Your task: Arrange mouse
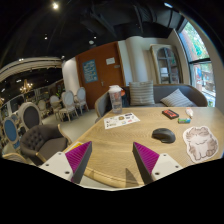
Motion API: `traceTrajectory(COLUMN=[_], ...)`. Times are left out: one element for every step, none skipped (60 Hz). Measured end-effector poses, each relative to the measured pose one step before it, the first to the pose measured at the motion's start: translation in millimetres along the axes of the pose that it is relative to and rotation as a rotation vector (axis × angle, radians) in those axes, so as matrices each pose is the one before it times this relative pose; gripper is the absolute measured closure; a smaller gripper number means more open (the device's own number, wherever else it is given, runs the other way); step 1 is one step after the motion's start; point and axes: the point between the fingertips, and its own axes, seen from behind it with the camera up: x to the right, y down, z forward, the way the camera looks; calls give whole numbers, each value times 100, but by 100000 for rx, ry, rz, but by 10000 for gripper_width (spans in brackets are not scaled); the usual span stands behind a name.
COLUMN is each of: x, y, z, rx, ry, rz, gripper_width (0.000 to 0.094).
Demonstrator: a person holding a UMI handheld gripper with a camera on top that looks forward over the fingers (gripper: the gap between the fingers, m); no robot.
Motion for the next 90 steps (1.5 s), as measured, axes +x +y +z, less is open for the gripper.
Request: traceTrajectory(x=[666,774,903,970,1283,1090,852,1216,1200,1250,1236,1058,1383,1109,859,976,872,781,681,628,435,-53,237,225,193,122,82,-186,308,48,-109,348,147,-16,132,56,-203,-56,-94,24,81,133,99,37,-17,-315,6,-22,-12,-12,-35,-72,-86,-177,-52,-72,-32,-23,-25,-56,-86,-159,-139,-104,-69,-124,-47,160,277,315,283,250,225,292,458,666,817,1051,965,1108,1335,1370,1403,1795,1004,1175,1037,898,798,1336], y=[47,40,49,68,124,54,33,22,10,80,65,60,-119,-16,117,19,97,143,156,54,136,169,119,111,125,79,34,-262,227,13,-152,169,-4,-213,-32,-66,-158,-131,-233,-198,-107,-111,-139,-217,-264,-227,-83,-163,-230,-134,-150,-181,-59,-176,-23,-95,-62,-42,-80,-102,-50,-96,-73,-61,-32,-420,-614,-68,-574,-745,-525,-653,-659,-599,-628,-519,-411,-284,-374,-235,-178,33,240,845,253,728,866,1004,1033,1929], z=[-8,-8,17,45,116,91,93,213,243,293,294,274,371,421,475,522,559,588,600,621,597,624,587,586,532,546,552,499,690,603,424,695,561,456,542,559,495,533,520,451,500,483,451,410,410,584,260,207,253,228,138,139,143,239,31,45,24,-6,-35,-23,-42,-140,-58,-87,-165,-368,-272,-574,-581,-1009,-487,-777,-792,-806,-880,-915,-927,-1023,-921,-779,-827,-710,-603,-590,1,-233,-85,-1,115,-163], rx=[-211,-223,-265,-310,-217,-357,-355,-328,-411,-597,-820,-664,-772,-638,-712,-843,-1184,-1384,-1442,-1349,-1293,-1144,-1129,-1218,-1236,-1061,-853,-954,-165,-515,-906,-465,-762,-913,-750,-680,-433,-572,-570,-603,-757,-915,-810,-418,-119,-178,-263,-23,399,157,372,647,222,-102,317,263,227,115,294,429,277,197,425,369,246,1023,2611,-171,1297,1770,2345,1788,1721,1621,1755,1410,1051,1108,652,1088,1075,687,-13,402,-1640,-1274,-1617,-1898,-2047,-1422], ry=[1455,1530,1622,1584,1474,1861,2014,1991,1933,1960,2091,2277,1255,1627,2117,1438,1233,1152,930,84,110,315,-343,-141,-74,-163,-204,52,-967,-361,550,-351,270,383,209,-39,-1239,-874,-461,-648,-281,55,86,72,-144,230,-705,-2,50,206,199,169,143,199,207,27,168,138,102,-72,-324,-595,-937,-917,-765,-369,-67,111,169,188,256,-157,-375,-286,214,963,1602,1520,2350,2493,2813,3029,3058,2263,2872,2535,2082,1662,1362,1095], rz=[-1116,-1104,-1072,-1005,-742,-453,-291,-193,-317,-410,-316,-232,-448,-596,-583,-745,-741,-683,-627,-705,-863,-800,-698,-567,-738,-1042,-1280,-1222,-890,-713,-500,50,72,-7,192,214,579,1262,1309,1531,1503,1439,1181,896,436,497,331,357,41,-459,-521,-244,-64,298,74,-79,-168,3,3,-25,8,85,205,578,1233,990,1365,642,828,46,-367,-462,-439,-294,-211,-393,-893,-1380,-1763,-1787,-1563,-1260,-838,-195,357,370,211,7,-22,249], gripper_width=[89,92,93,92,92,91,91,93,93,94,95,92,91,94,94,94,95,95,94,92,93,94,92,92,94,93,92,96,96,94,96,102,103,104,103,100,97,104,114,127,140,155,170,193,224,259,286,295,316,329,338,351,363,373,388,408,423,437,444,447,450,456,459,461,462,493,491,496,496,495,495,495,496,495,496,497,497,497,496,497,497,497,497,499,498,498,499,497,500,499])
